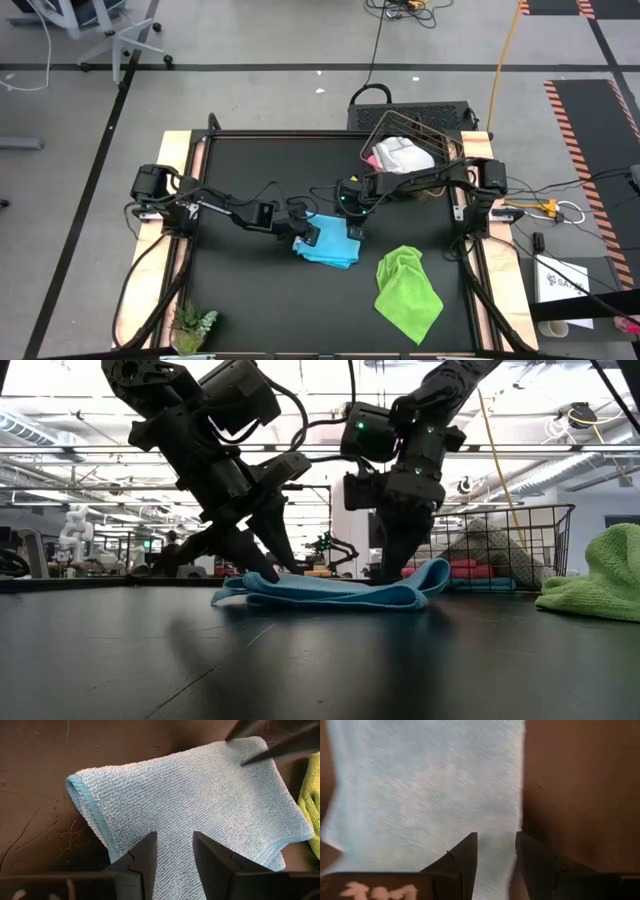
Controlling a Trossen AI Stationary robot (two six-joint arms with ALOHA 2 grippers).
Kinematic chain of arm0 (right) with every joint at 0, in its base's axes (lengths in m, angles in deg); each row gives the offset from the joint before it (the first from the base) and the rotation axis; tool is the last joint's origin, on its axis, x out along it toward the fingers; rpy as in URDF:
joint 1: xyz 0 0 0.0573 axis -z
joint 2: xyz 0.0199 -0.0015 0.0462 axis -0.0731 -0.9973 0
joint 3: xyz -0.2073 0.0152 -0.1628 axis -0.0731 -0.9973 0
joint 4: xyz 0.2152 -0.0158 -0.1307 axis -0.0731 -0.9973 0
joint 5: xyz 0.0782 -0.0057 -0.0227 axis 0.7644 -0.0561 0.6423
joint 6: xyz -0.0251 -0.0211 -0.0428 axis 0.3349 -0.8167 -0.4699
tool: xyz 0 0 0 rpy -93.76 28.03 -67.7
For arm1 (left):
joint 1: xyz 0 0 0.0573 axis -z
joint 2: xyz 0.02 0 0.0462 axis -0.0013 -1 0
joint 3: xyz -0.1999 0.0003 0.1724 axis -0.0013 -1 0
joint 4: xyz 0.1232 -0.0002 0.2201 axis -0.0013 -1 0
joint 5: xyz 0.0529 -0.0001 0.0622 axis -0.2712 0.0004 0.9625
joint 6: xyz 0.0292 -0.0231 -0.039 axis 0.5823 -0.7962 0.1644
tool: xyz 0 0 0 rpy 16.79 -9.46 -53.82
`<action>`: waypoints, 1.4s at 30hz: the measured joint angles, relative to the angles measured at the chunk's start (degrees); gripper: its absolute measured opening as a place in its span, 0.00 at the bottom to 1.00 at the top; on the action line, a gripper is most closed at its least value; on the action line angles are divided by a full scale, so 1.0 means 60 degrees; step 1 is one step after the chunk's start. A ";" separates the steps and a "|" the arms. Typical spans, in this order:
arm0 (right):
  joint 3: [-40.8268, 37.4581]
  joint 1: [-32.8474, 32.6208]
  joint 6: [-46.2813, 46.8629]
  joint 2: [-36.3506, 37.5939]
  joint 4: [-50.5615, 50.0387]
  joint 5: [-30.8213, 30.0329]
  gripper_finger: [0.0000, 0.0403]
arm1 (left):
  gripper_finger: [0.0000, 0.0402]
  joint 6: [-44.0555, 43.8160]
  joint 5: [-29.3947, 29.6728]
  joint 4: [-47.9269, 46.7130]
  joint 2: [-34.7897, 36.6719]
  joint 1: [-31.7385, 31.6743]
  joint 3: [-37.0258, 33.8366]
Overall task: Fold microfiber towels
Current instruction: Put the folded blue towel into the gold wire basket
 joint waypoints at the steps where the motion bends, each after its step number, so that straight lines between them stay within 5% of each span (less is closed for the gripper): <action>1: 0.0000 0.0020 -0.0152 0.0000 -0.0076 -0.0195 0.32 | 0.31 -0.0003 0.0000 0.0004 0.0000 -0.0002 0.0000; 10: 0.0002 0.0227 -0.0494 -0.0058 -0.0270 -0.0540 0.32 | 0.31 -0.0045 0.0000 0.0004 0.0000 -0.0002 0.0000; 16: -0.0026 0.0129 -0.0170 -0.0058 -0.0193 0.0183 0.32 | 0.31 -0.0074 0.0000 0.0002 0.0000 -0.0002 0.0000; 36: -0.2634 0.0010 0.1120 0.0011 0.2444 0.0205 0.31 | 0.31 -0.0115 0.0000 0.0007 0.0000 -0.0002 0.0000; 42: -0.2721 0.0092 0.1583 -0.0007 0.2547 0.0018 0.12 | 0.31 -0.0176 0.0000 0.0007 0.0000 -0.0002 0.0000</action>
